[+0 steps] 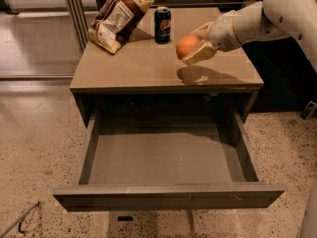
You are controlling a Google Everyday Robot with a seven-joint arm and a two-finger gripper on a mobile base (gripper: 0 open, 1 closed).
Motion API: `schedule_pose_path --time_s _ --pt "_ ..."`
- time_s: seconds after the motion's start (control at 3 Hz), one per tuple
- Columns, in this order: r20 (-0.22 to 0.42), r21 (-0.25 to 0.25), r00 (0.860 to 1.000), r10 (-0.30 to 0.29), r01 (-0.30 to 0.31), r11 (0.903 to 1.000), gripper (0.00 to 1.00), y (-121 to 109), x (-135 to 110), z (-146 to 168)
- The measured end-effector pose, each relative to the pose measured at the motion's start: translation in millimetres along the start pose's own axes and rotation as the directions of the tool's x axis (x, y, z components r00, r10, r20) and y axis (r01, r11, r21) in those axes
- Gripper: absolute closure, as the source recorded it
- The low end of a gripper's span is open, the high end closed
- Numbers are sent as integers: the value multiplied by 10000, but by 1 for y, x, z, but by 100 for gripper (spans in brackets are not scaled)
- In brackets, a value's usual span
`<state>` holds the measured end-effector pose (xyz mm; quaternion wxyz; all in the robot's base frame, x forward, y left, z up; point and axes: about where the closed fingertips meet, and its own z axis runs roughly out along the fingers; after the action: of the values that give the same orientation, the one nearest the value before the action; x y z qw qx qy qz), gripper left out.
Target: Pick orange from top drawer and place on counter
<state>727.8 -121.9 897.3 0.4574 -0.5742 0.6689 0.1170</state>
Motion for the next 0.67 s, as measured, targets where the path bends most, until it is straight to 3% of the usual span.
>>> schedule_pose_path --time_s 0.67 --pt "252 72 9969 742 -744 9972 100 -14 24 18"
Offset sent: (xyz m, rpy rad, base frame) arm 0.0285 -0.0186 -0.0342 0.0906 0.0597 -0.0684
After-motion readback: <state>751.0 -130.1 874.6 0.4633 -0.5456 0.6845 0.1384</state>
